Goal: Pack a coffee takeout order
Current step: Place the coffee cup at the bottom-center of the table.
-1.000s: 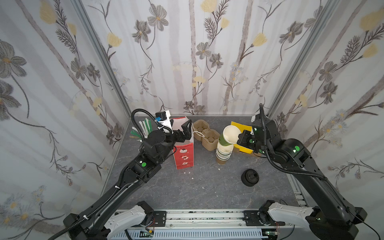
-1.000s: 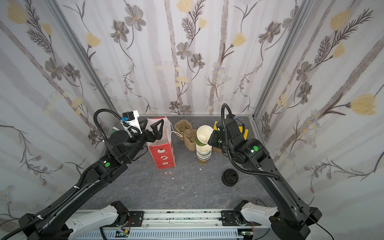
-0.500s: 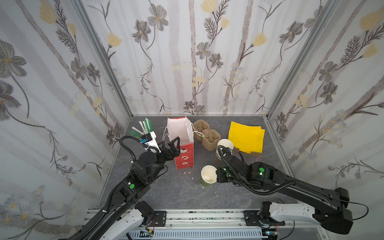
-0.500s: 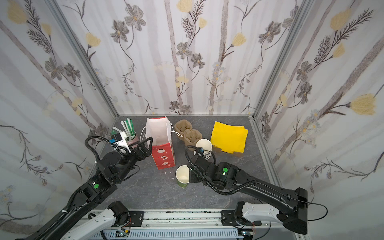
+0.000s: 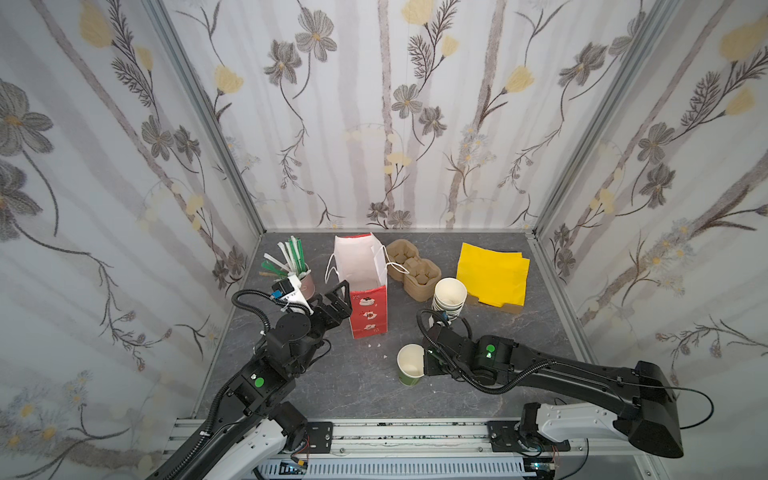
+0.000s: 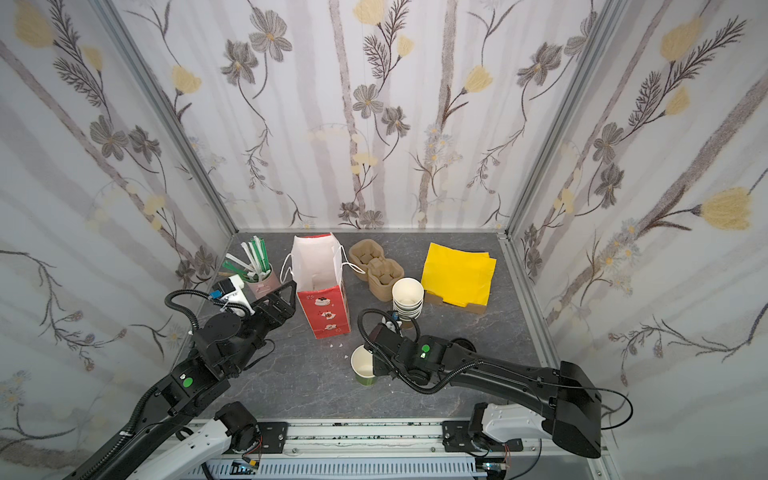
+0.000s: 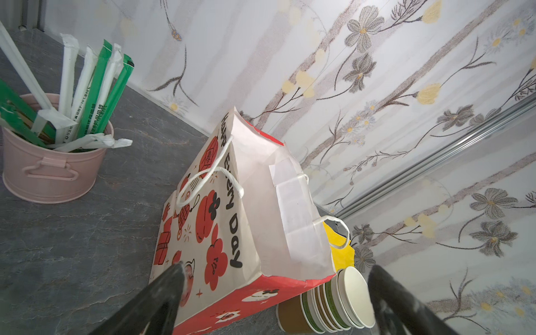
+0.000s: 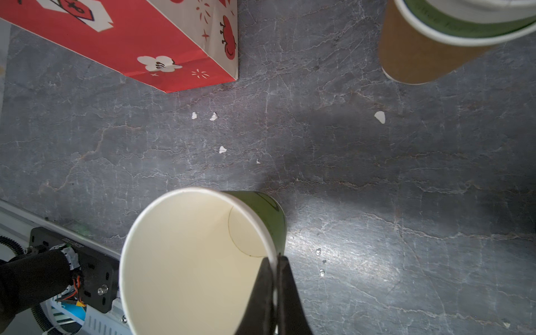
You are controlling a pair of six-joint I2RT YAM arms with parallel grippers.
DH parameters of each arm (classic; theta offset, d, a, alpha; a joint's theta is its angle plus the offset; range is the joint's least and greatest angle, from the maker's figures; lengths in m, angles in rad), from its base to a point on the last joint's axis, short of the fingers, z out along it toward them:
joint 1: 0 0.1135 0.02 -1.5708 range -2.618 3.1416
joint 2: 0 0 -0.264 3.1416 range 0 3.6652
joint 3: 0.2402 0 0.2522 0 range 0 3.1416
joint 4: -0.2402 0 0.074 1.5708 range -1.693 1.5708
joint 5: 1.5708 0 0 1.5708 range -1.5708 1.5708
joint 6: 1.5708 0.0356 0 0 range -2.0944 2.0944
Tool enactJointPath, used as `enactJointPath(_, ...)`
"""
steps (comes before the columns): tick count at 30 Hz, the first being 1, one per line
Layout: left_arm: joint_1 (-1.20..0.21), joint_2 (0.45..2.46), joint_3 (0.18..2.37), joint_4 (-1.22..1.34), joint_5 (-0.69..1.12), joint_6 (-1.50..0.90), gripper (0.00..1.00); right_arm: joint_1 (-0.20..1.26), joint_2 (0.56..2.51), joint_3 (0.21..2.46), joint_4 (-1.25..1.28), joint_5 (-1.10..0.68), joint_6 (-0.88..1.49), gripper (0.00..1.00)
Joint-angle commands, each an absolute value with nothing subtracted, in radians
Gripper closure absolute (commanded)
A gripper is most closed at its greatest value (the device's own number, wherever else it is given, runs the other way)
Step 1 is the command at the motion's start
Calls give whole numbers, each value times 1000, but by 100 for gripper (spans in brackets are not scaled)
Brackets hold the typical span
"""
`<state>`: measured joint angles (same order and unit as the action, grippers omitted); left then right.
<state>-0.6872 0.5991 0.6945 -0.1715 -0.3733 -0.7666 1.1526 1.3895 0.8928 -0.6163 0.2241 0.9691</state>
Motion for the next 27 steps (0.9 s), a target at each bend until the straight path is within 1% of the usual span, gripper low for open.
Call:
enactJointPath(1, -688, 594, 695, -175, -411, -778, 0, 1153, 1400, 890, -587, 254, 999, 100)
enactJointPath(9, -688, 592, 697, -184, -413, -777, 0, 1153, 1427, 911, -609, 261, 992, 100)
enactJointPath(10, -687, 592, 700, -183, -414, -776, 0, 1153, 1432, 915, -613, 260, 989, 99)
enactJointPath(14, -686, 601, 709, -186, -410, -767, 0, 1154, 1439, 925, -615, 253, 982, 87)
enactJointPath(16, -686, 607, 715, -186, -405, -763, 0, 1153, 1428, 937, -617, 250, 980, 79)
enactJointPath(23, -686, 646, 749, -183, -371, -732, 0, 1124, 1358, 1008, -668, 263, 994, 62)
enactJointPath(27, -687, 774, 875, -163, -241, -639, 1, 1041, 1256, 1042, -717, 270, 1023, 60)
